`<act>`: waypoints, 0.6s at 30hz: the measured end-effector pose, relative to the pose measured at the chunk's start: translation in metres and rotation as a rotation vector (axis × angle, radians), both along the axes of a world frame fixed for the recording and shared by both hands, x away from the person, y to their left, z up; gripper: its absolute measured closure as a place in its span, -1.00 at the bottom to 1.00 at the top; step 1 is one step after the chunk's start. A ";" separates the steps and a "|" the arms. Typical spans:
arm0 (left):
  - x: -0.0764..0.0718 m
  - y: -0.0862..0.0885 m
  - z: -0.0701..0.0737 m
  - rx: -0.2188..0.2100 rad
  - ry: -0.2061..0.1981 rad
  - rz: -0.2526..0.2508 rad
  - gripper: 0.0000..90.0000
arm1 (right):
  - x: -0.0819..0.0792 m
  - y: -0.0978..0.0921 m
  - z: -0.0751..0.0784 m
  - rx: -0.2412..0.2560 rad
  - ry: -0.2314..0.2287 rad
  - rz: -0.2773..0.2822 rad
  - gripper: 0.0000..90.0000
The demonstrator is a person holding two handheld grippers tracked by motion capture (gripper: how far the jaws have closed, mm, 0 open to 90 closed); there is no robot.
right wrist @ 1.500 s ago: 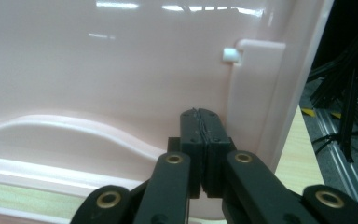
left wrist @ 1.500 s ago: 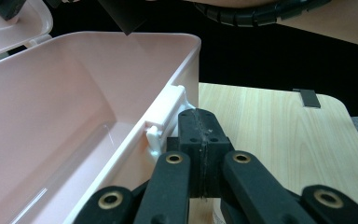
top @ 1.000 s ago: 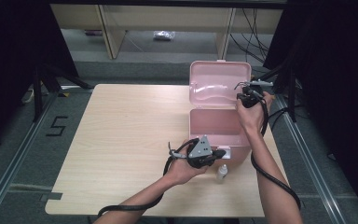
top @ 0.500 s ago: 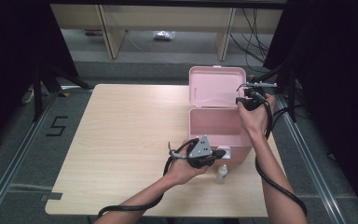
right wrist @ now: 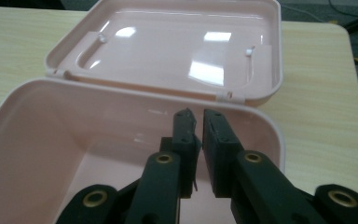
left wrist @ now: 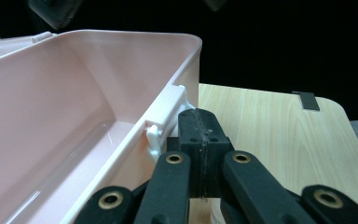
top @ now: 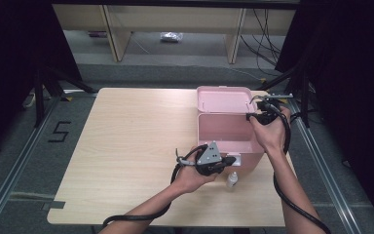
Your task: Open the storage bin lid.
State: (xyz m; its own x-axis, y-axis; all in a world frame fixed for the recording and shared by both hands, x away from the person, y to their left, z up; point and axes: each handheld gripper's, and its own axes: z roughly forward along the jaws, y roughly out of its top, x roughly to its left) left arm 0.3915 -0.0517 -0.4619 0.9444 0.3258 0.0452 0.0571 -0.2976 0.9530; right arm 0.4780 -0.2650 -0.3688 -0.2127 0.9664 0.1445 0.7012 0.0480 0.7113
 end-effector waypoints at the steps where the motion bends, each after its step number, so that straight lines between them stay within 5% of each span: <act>1: 0.000 0.000 0.000 0.001 -0.001 -0.001 1.00 | -0.003 0.000 0.002 -0.002 0.019 0.001 0.87; 2: 0.000 0.000 0.000 0.003 -0.002 0.000 1.00 | -0.005 -0.004 0.002 -0.041 0.011 0.026 0.87; 7: 0.000 0.000 0.001 0.005 0.003 0.002 0.99 | -0.016 -0.005 0.004 -0.016 0.067 0.034 0.85; 12: 0.000 -0.001 0.002 0.001 0.004 0.006 0.99 | -0.022 -0.011 0.002 -0.050 0.071 0.090 0.83; 18: 0.000 0.000 0.004 0.011 0.000 0.008 0.95 | -0.029 -0.011 0.002 -0.045 0.092 0.084 0.80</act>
State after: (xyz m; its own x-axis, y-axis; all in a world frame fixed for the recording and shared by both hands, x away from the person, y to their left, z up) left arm 0.3915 -0.0517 -0.4576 0.9418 0.3328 0.0485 0.0596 -0.3072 0.9498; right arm 0.4487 -0.2763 -0.3667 -0.2813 0.9516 0.1238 0.7556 0.1401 0.6398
